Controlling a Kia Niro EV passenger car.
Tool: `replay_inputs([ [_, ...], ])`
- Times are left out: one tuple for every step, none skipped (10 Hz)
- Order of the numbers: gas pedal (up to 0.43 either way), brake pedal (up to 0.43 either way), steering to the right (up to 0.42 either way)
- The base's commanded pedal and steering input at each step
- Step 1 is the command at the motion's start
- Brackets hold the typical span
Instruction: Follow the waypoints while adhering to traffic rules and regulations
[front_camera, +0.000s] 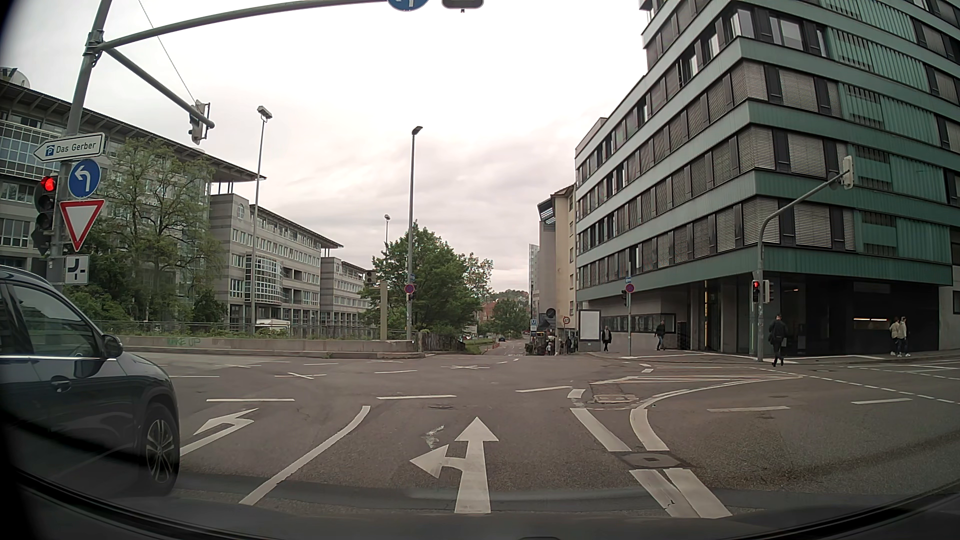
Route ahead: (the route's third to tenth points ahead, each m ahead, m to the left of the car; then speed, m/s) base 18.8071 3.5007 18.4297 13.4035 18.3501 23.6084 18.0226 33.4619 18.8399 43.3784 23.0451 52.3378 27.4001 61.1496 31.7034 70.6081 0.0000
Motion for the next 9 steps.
replay_inputs([
  [0.000, 0.232, -0.050],
  [0.000, 0.238, -0.049],
  [0.000, 0.238, -0.049],
  [0.000, 0.238, -0.049],
  [0.000, 0.238, -0.050],
  [0.000, 0.238, -0.049],
  [0.000, 0.238, -0.049],
  [0.000, 0.238, -0.050],
  [0.000, 0.238, -0.050],
])
